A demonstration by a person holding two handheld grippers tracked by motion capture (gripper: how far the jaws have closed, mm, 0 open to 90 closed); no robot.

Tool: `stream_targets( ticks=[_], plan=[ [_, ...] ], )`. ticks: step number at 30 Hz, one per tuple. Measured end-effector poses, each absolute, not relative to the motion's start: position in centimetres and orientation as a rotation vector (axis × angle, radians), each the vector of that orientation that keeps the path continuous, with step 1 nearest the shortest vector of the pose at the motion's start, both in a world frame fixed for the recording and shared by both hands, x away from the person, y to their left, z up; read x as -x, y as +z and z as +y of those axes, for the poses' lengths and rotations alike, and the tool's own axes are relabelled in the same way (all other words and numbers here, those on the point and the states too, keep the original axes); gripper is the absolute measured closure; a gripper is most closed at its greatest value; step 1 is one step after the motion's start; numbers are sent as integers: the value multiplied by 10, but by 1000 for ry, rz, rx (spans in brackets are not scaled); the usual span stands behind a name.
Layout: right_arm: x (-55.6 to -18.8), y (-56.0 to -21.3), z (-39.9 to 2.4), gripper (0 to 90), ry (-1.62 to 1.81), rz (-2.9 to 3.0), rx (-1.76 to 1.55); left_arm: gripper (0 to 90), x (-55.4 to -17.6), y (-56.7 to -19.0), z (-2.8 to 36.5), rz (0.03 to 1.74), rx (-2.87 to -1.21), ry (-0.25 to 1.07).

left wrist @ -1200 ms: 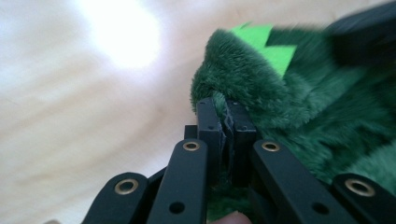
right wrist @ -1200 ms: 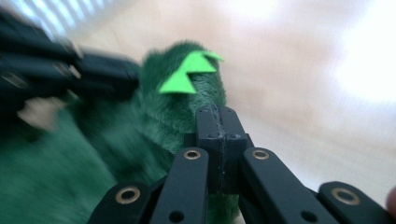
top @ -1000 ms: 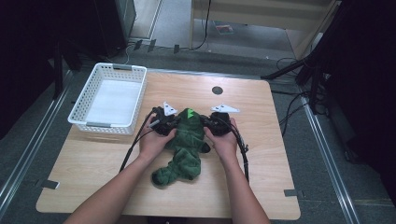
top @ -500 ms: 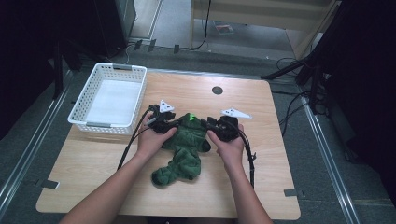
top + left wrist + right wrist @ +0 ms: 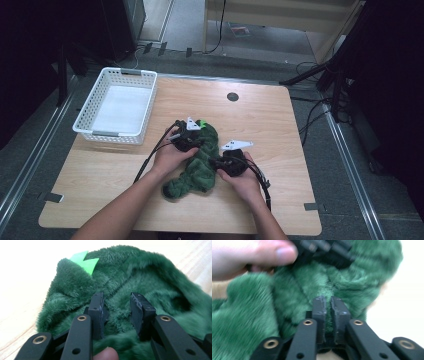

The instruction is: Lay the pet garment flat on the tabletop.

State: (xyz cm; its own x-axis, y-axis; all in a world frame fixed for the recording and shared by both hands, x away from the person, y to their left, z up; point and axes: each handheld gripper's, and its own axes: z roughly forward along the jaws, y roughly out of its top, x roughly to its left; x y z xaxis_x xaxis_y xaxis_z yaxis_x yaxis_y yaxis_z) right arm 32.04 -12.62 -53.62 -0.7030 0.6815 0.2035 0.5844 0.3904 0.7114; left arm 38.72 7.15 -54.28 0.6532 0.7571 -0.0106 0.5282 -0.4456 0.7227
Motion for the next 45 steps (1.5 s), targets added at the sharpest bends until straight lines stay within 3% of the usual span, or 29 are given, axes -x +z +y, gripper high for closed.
stream_targets(
  ticks=[5,7,8,9,12,19,25,29,30,31,32,33,39,40,45],
  plan=[
    [-321,-540,-129,869,1182,2500,-1198,644,-390,-544,71,1026,-2127,451],
    [-324,-540,-133,837,1186,2459,-1239,640,-391,-544,71,1048,-2117,457],
    [-325,-538,-137,765,1224,2403,-1274,578,-391,-543,71,1063,-2116,467],
    [-325,-538,-137,765,1224,2403,-1274,529,-391,-543,71,1063,-2116,467],
    [-324,-526,-149,659,1395,2295,-1283,477,-388,-537,79,1037,-2039,420],
    [-325,-513,-189,598,1526,2189,-1312,495,-366,-520,104,1008,-1926,433],
    [-314,-518,-180,622,1466,2297,-1148,536,-353,-526,100,946,-2002,402],
    [-318,-531,-168,625,1281,2323,-1180,539,-358,-538,96,1007,-2057,414],
    [-320,-536,-166,727,1238,2283,-1201,549,-359,-540,96,1019,-2073,418],
    [-320,-536,-166,727,1238,2283,-1201,549,-361,-545,94,1030,-2082,430],
    [-323,-538,-166,866,1224,2257,-1192,549,-361,-547,94,1020,-2086,439],
    [-326,-538,-166,888,1233,2215,-1205,549,-360,-548,91,1015,-2094,475],
    [-329,-531,-178,862,1272,2019,-1355,547,-363,-547,90,1038,-2093,477],
    [-324,-524,-184,816,1348,1998,-1311,546,-363,-548,91,1037,-2092,478],
    [-310,-513,-185,798,1555,2134,-1128,546,-363,-549,90,1048,-2069,471]
  ],
)
